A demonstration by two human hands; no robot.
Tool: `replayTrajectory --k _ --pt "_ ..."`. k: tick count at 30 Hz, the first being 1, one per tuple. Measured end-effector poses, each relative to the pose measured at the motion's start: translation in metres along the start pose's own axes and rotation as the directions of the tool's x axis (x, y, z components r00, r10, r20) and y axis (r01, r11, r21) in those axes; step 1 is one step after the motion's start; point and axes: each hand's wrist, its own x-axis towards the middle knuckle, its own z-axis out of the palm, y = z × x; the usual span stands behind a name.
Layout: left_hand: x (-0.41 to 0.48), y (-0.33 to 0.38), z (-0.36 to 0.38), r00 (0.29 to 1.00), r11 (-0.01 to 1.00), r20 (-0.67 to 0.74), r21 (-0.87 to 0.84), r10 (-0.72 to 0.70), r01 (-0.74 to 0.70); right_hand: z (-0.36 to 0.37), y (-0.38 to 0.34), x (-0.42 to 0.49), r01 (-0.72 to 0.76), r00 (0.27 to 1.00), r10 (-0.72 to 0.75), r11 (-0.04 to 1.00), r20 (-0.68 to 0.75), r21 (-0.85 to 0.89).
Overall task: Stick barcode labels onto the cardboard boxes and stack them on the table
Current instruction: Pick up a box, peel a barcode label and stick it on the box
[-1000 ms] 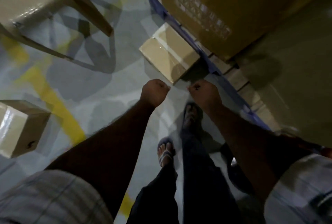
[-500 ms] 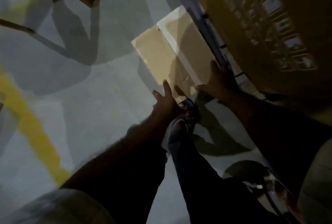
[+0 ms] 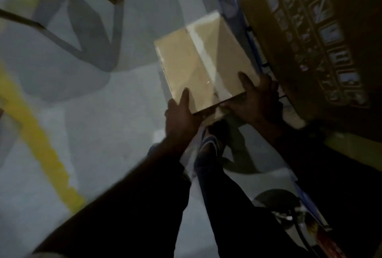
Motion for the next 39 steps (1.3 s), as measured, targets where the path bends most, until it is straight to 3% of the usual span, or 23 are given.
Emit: replayTrajectory --k 3,8,15,18,20,22,24,27,29,31,33,35,36,39 --pt "-0.017 0.002 -0.088 1.000 0.999 0.011 -0.049 0.018 -0.017 -0.063 -0.049 -0.003 -0.004 0.993 0.010 0.998 -0.116 0.055" --pt "-0.073 0.008 -0.212 0.999 0.982 0.017 -0.183 0.045 -0.041 -0.178 -0.122 -0.011 -0.032 0.999 0.021 0.959 0.042 0.282" --pt "-0.184 -0.007 -0.339 0.994 0.940 -0.079 -0.329 0.070 -0.093 -0.329 -0.208 -0.073 0.086 0.992 -0.123 0.822 0.028 0.564" --pt "-0.253 -0.029 -0.376 0.985 0.909 -0.149 -0.393 0.087 -0.139 -0.368 -0.232 -0.104 -0.126 0.985 -0.034 0.539 0.171 0.833" --pt "-0.299 -0.040 -0.389 0.978 0.890 -0.183 -0.422 0.104 -0.174 -0.380 -0.247 -0.130 -0.291 0.937 -0.084 0.356 0.340 0.888" --pt "-0.336 -0.053 -0.396 0.967 0.876 -0.241 -0.443 0.087 -0.189 -0.387 -0.266 -0.155 -0.387 0.869 -0.165 0.359 0.466 0.849" --pt "-0.371 -0.067 -0.402 0.954 0.875 -0.297 -0.447 0.048 -0.184 -0.398 -0.287 -0.177 -0.403 0.838 -0.166 0.453 0.519 0.795" --pt "-0.424 -0.088 -0.406 0.941 0.825 -0.338 -0.539 -0.027 -0.169 -0.414 -0.312 -0.203 -0.246 0.834 -0.243 0.639 0.495 0.729" --pt "-0.455 -0.095 -0.403 0.911 0.777 -0.400 -0.602 -0.097 -0.182 -0.417 -0.331 -0.226 -0.009 0.817 -0.360 0.774 0.450 0.634" --pt "-0.476 -0.097 -0.396 0.840 0.798 -0.494 -0.588 -0.224 -0.133 -0.417 -0.349 -0.258 0.272 0.805 -0.461 0.845 0.373 0.460" --pt "-0.497 -0.098 -0.393 0.744 0.738 -0.509 -0.674 -0.433 -0.032 -0.419 -0.360 -0.290 0.454 0.772 -0.556 0.822 0.308 0.345" --pt "-0.520 -0.105 -0.389 0.699 0.577 -0.431 -0.816 -0.571 -0.031 -0.419 -0.359 -0.317 0.565 0.709 -0.651 0.755 0.272 0.332" --pt "-0.531 -0.109 -0.385 0.704 0.538 -0.407 -0.842 -0.582 -0.042 -0.421 -0.357 -0.328 0.615 0.670 -0.695 0.716 0.260 0.330" --pt "-0.565 -0.120 -0.362 0.705 0.559 -0.436 -0.826 -0.559 -0.067 -0.424 -0.352 -0.355 0.731 0.555 -0.796 0.605 0.241 0.316"
